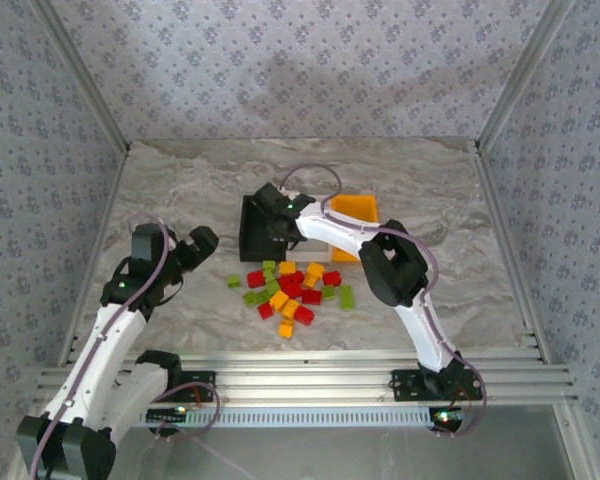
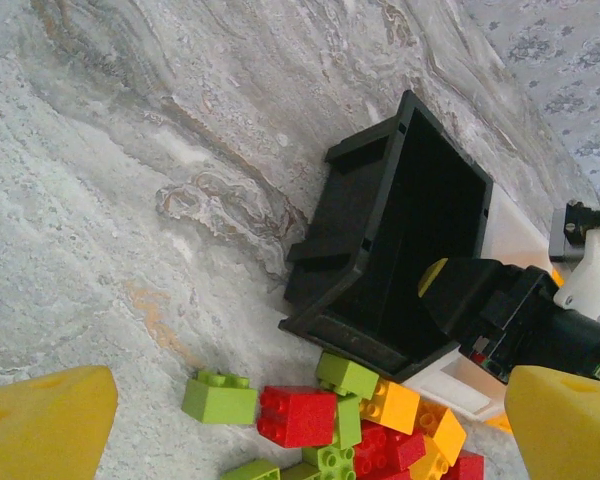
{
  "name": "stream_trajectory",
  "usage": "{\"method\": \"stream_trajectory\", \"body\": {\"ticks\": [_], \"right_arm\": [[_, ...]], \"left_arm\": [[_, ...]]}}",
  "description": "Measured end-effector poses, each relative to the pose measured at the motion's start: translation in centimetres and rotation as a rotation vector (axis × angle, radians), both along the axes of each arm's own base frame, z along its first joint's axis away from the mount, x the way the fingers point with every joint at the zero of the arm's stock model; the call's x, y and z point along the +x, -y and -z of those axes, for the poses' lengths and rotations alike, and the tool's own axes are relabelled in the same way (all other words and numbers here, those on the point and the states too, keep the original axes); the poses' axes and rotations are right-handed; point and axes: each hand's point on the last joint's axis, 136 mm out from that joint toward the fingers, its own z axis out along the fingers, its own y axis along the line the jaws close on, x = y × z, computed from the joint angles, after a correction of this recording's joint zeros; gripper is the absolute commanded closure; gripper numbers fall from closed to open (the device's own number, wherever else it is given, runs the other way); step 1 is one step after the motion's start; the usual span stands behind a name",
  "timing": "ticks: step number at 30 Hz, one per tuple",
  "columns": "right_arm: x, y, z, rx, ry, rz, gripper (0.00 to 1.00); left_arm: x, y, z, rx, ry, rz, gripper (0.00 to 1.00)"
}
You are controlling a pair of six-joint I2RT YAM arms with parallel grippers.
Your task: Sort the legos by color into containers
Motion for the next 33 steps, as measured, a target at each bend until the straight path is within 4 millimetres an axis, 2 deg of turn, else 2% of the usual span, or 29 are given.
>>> {"method": "stream_trajectory", "body": {"ticks": [5, 9, 13, 15, 19, 24, 26, 29, 33], "right_arm": [[2.4, -0.5, -0.1, 0.006, 0.005, -0.015, 1.00], [2.7, -0.6, -0.1, 0.006, 0.003, -0.029, 1.00], [2.7, -0.5, 0.0, 0.001, 0.003, -0.036, 0.62], [2.6, -1.0, 0.0, 0.027, -0.009, -0.048, 0.49], [2.4, -2.1, 0.2, 0.080, -0.024, -0.075, 0.36], [2.9, -3.1, -0.6, 0.122, 0.001, -0.095, 0.27], [3.3, -3.5, -1.2, 0.138, 0.023, -0.101, 0.26], [3.4, -3.7, -3.0, 0.163, 0.058, -0.105, 0.25], [1.7, -2.8, -7.9, 0.209, 0.140, -0.122, 0.25]], "left_arm": [[0.0, 0.0, 0.1, 0.001, -0.005, 0.000, 0.00], [0.1, 0.0, 0.4, 0.003, -0.013, 0.000, 0.01], [0.2, 0.0, 0.5, 0.003, -0.017, 0.001, 0.01], [0.2, 0.1, 0.5, 0.003, -0.020, 0.001, 0.01], [0.2, 0.1, 0.7, 0.003, -0.028, 0.004, 0.01], [0.2, 0.2, 0.7, 0.011, -0.025, 0.016, 0.01], [0.2, 0.2, 0.6, 0.016, -0.023, 0.020, 0.01], [0.2, 0.2, 0.5, 0.036, -0.032, 0.025, 0.01], [0.2, 1.1, 1.4, 0.068, -0.077, 0.072, 0.05]]}}
